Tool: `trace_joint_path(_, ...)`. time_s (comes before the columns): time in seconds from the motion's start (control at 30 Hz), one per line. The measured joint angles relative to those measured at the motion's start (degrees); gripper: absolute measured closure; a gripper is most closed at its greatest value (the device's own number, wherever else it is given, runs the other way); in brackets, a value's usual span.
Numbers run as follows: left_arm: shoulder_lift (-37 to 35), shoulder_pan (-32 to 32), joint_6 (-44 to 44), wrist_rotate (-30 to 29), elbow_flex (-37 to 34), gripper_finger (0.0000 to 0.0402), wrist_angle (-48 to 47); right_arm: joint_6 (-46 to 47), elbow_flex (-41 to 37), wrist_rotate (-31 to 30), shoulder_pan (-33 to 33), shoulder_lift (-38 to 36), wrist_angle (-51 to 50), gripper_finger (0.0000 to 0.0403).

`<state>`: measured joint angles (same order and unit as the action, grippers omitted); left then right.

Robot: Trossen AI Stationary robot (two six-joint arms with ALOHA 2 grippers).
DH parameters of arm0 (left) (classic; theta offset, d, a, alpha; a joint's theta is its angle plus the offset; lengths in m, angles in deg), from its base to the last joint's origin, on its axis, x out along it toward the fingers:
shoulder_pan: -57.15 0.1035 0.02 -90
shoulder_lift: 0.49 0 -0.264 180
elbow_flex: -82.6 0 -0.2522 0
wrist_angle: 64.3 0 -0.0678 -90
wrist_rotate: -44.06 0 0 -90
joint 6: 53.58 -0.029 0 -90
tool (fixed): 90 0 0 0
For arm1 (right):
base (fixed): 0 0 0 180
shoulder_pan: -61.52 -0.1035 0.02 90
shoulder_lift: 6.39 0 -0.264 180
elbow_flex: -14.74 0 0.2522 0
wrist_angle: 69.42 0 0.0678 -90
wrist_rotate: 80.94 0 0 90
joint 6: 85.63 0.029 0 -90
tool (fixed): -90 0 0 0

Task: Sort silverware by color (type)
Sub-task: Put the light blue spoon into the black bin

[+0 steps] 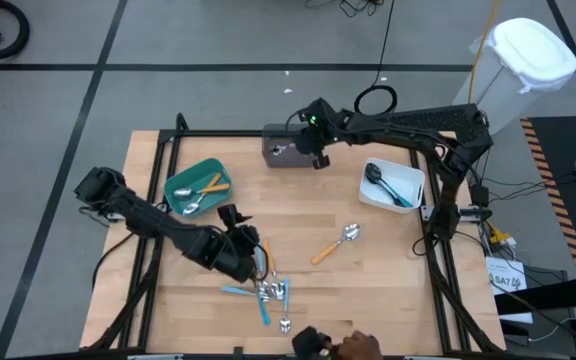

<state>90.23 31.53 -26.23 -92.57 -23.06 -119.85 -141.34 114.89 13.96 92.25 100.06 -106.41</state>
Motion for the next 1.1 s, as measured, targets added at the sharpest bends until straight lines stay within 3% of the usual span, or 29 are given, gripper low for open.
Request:
trace_joint_path(0.2, 0.0, 1.01, 0.13, -0.02, 0.0, 0.0133, 0.47, 0.85, -0.04, 4.23, 1.46, 3.05, 3.57, 0.0365)
trace_joint_path(1.1, 0.0, 0.36, -0.2, 0.0, 0.0, 0.0133, 1.92, 5.74, -0.02, 2.43, 2.72, 9.63, 9.0, 0.0364)
